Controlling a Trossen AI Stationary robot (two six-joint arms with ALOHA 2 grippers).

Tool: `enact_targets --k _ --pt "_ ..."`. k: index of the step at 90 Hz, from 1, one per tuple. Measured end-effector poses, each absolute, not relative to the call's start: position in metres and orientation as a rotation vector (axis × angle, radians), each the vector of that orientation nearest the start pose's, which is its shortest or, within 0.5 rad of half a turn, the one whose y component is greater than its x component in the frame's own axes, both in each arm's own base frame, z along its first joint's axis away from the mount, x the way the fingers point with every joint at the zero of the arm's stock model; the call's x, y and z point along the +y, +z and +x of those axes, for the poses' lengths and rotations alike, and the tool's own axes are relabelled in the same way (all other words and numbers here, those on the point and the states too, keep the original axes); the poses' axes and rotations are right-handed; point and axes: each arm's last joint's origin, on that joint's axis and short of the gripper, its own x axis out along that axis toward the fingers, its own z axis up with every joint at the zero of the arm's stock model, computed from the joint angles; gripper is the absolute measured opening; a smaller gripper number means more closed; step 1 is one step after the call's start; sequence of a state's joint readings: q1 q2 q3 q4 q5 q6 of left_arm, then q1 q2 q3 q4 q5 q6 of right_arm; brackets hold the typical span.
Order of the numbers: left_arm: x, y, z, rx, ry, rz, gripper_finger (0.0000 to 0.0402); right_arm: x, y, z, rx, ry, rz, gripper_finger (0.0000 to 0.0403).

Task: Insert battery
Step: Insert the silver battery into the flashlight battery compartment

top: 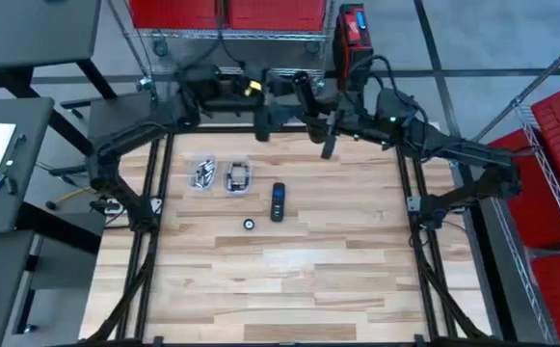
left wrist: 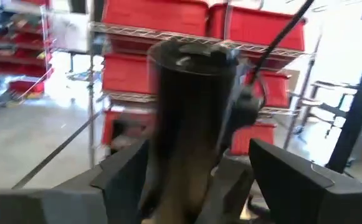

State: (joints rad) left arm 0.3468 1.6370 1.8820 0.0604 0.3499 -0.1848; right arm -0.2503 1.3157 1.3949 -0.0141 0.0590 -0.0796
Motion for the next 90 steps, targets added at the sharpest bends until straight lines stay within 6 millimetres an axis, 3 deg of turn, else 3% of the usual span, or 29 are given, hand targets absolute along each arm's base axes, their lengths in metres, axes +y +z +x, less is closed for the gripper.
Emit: enact_targets --k 21,30,39,50,58,68,78,90 --pt "0.109 0.510 0.341 -0.298 -0.033 -0.069 0.0248 -0.071 0.440 0.284 -0.032 -0.295 -0.106 0.0140" --pt "0.111 0.509 0.341 -0.289 -0.013 -0.048 0.0201 -0.070 0.440 0.283 -0.021 -0.295 -0.106 0.0140" --pt "0.115 0.506 0.341 -0.265 0.009 -0.035 0.0128 -0.070 0.437 0.283 0.002 -0.296 -0.092 0.0140" --pt "0.119 0.500 0.340 -0.197 0.021 -0.066 0.0126 -0.069 0.440 0.278 0.010 -0.295 -0.109 0.0214" --pt "0.123 0.493 0.342 -0.141 0.037 -0.079 0.0126 -0.068 0.441 0.266 0.060 -0.299 -0.104 0.0277" --pt "0.125 0.483 0.342 -0.042 0.063 -0.059 0.0126 -0.064 0.442 0.242 0.149 -0.310 -0.085 0.0326" --pt "0.129 0.466 0.358 0.022 0.084 -0.036 0.0126 -0.057 0.454 0.208 0.135 -0.365 -0.042 0.0345" --pt "0.131 0.428 0.396 0.098 0.055 -0.014 0.0126 -0.048 0.467 0.173 0.074 -0.383 0.009 0.0343"
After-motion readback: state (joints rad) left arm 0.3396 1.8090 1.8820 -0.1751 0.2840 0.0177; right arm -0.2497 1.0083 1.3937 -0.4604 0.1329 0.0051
